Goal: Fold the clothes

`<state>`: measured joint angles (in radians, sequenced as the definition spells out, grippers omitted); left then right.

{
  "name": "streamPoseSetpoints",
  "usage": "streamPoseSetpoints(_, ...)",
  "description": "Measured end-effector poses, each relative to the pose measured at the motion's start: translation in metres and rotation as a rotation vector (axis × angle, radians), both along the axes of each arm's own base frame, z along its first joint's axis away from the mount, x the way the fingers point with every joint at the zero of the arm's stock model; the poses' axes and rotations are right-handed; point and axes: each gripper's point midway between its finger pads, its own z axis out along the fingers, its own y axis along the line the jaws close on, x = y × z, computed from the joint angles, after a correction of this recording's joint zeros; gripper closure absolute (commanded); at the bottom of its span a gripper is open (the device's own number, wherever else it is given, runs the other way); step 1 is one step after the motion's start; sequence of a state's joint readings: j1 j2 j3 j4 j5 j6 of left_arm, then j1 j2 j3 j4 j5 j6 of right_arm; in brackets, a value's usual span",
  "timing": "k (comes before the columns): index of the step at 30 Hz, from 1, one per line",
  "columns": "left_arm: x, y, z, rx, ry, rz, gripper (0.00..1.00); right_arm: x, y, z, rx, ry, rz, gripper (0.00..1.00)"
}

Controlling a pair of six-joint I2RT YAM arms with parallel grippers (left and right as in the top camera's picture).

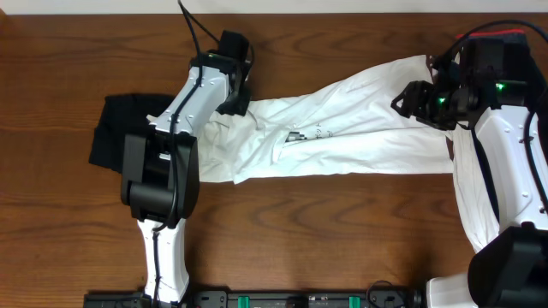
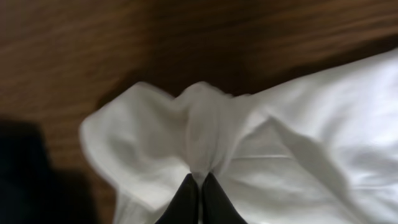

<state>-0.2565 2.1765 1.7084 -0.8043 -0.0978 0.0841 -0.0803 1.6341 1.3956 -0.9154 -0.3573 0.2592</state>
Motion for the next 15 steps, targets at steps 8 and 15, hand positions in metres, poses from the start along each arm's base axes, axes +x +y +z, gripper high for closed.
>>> streamPoseSetpoints(8, -0.021, 0.035, 0.025, 0.052, 0.024, 0.208, 0.94, -0.001, -0.007, -0.003, -0.039, 0.011, -0.016, 0.42)
streamPoseSetpoints(15, -0.041, 0.054, 0.052, 0.049, 0.031, 0.366, 0.94, -0.006, -0.020, -0.010, -0.111, 0.043, -0.045, 0.41)
